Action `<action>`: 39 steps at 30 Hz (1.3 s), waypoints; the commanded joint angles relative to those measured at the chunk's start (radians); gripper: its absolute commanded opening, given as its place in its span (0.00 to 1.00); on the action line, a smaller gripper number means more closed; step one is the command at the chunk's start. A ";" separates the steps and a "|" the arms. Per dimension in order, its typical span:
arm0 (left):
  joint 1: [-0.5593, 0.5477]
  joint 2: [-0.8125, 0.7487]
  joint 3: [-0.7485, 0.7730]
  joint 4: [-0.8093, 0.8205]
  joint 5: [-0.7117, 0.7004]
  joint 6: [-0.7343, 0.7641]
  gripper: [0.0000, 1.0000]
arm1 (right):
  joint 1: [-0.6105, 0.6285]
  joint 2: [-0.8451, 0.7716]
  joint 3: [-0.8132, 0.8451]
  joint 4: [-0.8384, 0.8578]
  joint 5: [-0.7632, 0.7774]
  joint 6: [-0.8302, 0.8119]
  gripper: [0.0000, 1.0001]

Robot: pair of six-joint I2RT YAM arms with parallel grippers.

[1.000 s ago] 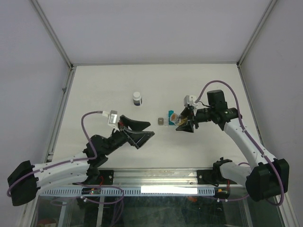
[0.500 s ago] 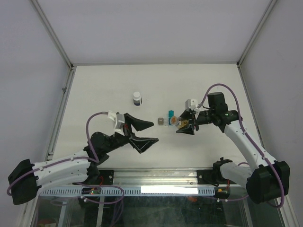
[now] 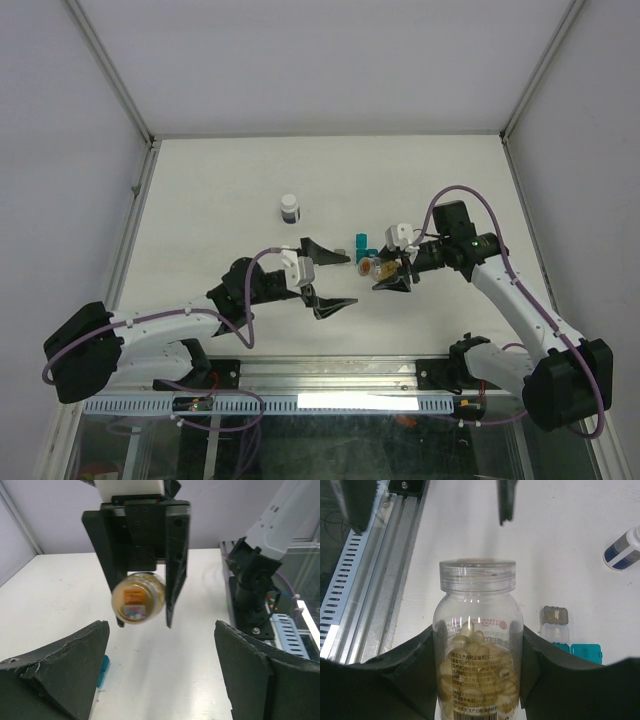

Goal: Sort the pills into containers

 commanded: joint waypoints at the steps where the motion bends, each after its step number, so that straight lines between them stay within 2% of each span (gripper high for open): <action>1: 0.041 0.106 0.120 0.006 0.058 0.050 0.85 | 0.017 -0.003 0.030 -0.006 -0.006 -0.055 0.00; 5: 0.055 0.163 0.161 0.010 0.067 0.018 0.80 | 0.024 0.001 0.028 0.001 0.007 -0.047 0.00; 19: 0.055 0.214 0.217 0.004 0.079 -0.013 0.60 | 0.035 -0.004 0.027 0.010 0.020 -0.038 0.00; 24: 0.055 0.227 0.224 -0.001 0.088 -0.019 0.59 | 0.037 -0.003 0.027 0.013 0.022 -0.033 0.00; 29: 0.055 0.227 0.224 0.000 0.092 -0.029 0.50 | 0.037 -0.004 0.028 0.015 0.024 -0.028 0.00; 34: 0.055 0.229 0.239 0.001 0.090 -0.090 0.28 | 0.038 -0.002 0.029 0.018 0.034 -0.024 0.00; 35: 0.055 0.227 0.242 -0.003 0.084 -0.118 0.19 | 0.039 -0.001 0.028 0.022 0.039 -0.018 0.00; 39: 0.055 0.215 0.243 -0.023 -0.012 -0.326 0.00 | 0.037 0.003 0.028 0.041 0.067 0.009 0.00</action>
